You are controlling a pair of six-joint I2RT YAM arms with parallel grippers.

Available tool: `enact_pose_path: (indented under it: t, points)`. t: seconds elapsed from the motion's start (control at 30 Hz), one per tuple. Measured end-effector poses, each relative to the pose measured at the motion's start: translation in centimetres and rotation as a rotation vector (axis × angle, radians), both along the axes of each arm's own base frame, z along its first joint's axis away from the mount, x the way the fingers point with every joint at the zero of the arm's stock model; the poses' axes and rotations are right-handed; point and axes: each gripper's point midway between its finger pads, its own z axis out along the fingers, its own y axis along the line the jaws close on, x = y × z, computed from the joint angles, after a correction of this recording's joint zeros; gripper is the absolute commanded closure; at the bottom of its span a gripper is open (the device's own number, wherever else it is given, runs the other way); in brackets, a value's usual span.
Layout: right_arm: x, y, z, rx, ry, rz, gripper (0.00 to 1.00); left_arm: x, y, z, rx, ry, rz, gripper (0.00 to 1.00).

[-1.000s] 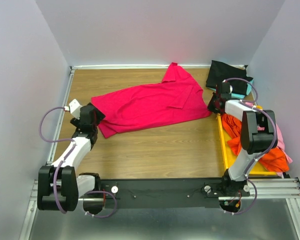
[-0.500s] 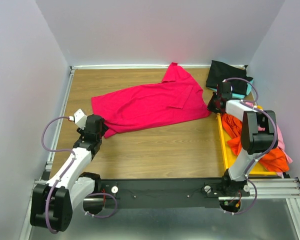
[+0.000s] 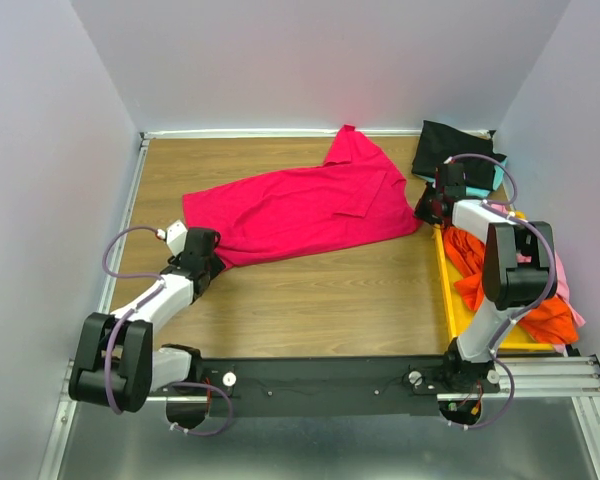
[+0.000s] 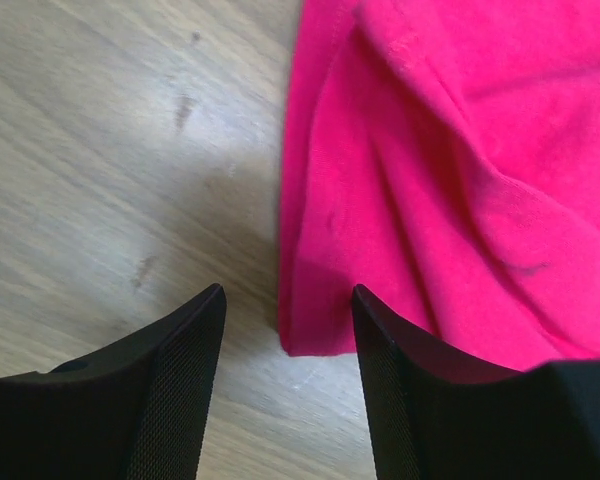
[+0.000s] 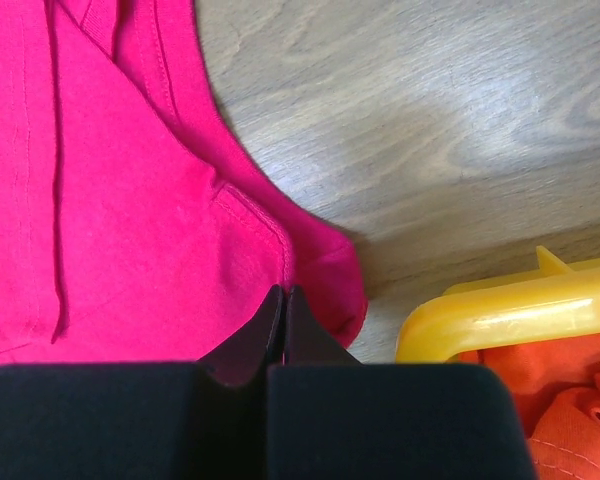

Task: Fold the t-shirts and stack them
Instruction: Fold the tshirt

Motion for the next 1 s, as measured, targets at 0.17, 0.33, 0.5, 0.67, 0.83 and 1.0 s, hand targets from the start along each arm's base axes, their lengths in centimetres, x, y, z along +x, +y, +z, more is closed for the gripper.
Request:
enact_pose_path:
  t: [0.17, 0.33, 0.5, 0.67, 0.83, 1.0]
  points:
    - [0.1, 0.0, 0.1, 0.003, -0.008, 0.001, 1.00, 0.8, -0.5, -0.1, -0.004, 0.000, -0.023, 0.67]
    - [0.0, 0.1, 0.2, 0.007, -0.012, 0.004, 0.99, 1.0, -1.0, -0.4, -0.016, 0.007, -0.050, 0.92]
    - [0.1, 0.0, 0.2, 0.008, -0.015, 0.003, 0.99, 1.0, -1.5, -0.3, -0.032, 0.008, -0.072, 0.95]
    - [0.1, -0.4, 0.3, 0.008, -0.016, -0.008, 0.99, 0.4, -1.6, 0.4, -0.039, 0.017, -0.079, 0.95]
    - [0.2, -2.0, 0.2, 0.013, -0.016, -0.045, 0.99, 0.9, -1.9, 2.9, -0.047, -0.015, -0.087, 0.94]
    - [0.5, -2.7, 0.5, 0.024, -0.023, -0.067, 0.99, 0.6, -2.7, 3.5, -0.063, 0.014, -0.113, 0.94]
